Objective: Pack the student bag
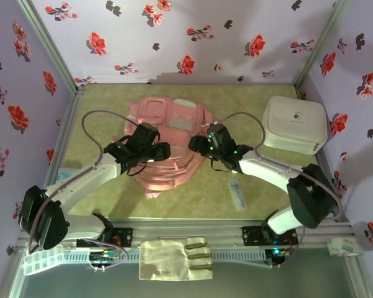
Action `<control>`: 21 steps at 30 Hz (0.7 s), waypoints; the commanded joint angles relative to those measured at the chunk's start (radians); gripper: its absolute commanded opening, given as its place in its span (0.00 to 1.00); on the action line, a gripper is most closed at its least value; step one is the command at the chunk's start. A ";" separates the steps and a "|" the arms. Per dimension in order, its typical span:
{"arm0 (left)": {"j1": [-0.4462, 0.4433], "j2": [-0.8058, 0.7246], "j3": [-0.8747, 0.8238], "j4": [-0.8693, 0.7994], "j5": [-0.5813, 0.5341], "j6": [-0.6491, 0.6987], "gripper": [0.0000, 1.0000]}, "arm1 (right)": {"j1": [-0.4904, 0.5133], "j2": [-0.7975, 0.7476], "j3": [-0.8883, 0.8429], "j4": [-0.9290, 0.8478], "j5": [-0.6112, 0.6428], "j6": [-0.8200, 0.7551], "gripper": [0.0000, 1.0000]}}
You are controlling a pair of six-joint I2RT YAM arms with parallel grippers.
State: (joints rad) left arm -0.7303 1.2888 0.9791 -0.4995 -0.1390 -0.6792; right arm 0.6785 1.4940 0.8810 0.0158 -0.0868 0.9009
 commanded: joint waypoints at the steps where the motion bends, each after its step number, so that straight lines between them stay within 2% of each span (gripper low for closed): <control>1: -0.064 -0.009 0.018 -0.064 -0.128 -0.057 0.61 | -0.015 0.059 0.066 0.043 -0.083 0.006 0.57; 5: -0.138 0.030 0.052 -0.111 -0.176 -0.097 0.58 | -0.030 0.124 0.114 0.041 -0.141 -0.006 0.49; 13: -0.254 0.125 0.109 -0.139 -0.228 -0.183 0.52 | -0.052 0.203 0.127 0.120 -0.252 0.021 0.40; 21: -0.275 0.187 0.135 -0.143 -0.239 -0.218 0.46 | -0.063 0.199 0.115 0.186 -0.321 0.020 0.20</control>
State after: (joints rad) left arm -0.9997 1.4628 1.0855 -0.6113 -0.3347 -0.8574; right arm 0.6212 1.7046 0.9829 0.1429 -0.3584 0.9226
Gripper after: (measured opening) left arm 0.462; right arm 0.212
